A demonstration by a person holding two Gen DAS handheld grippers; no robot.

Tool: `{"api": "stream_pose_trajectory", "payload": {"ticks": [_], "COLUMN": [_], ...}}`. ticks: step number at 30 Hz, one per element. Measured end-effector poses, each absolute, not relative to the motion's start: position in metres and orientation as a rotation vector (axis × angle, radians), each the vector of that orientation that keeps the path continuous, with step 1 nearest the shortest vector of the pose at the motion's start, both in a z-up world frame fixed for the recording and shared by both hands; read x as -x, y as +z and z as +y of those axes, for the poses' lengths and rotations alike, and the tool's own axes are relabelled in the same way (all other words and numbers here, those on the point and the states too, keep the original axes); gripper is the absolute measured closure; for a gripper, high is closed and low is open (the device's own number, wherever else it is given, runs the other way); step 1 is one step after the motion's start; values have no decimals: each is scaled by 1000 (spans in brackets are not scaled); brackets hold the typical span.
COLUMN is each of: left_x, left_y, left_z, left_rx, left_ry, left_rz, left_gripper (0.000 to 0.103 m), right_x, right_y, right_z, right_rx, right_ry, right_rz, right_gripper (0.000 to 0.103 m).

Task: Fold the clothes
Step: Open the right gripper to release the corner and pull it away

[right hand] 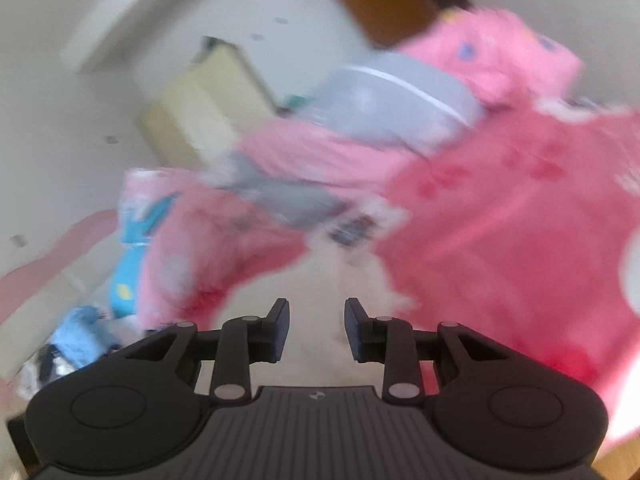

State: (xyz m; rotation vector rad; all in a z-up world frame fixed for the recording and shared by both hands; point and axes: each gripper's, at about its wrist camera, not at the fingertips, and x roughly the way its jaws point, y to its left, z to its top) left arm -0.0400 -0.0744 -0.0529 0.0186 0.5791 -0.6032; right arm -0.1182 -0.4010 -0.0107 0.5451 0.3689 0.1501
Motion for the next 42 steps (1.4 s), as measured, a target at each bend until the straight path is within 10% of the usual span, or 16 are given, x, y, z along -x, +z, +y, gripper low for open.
{"api": "stream_pose_trajectory", "payload": {"ticks": [10, 42], "left_x": [42, 3], "left_y": [-59, -36], "left_z": [-90, -111], "left_rx": [-63, -79], "left_ry": [-535, -576], "left_rz": [570, 483], "left_gripper": [86, 86], "right_x": [63, 70], "right_y": [-56, -52], "right_z": [-366, -331], "right_rx": [-438, -170], "right_ry": [109, 111], "right_rz": [540, 562], "right_gripper": [82, 83]}}
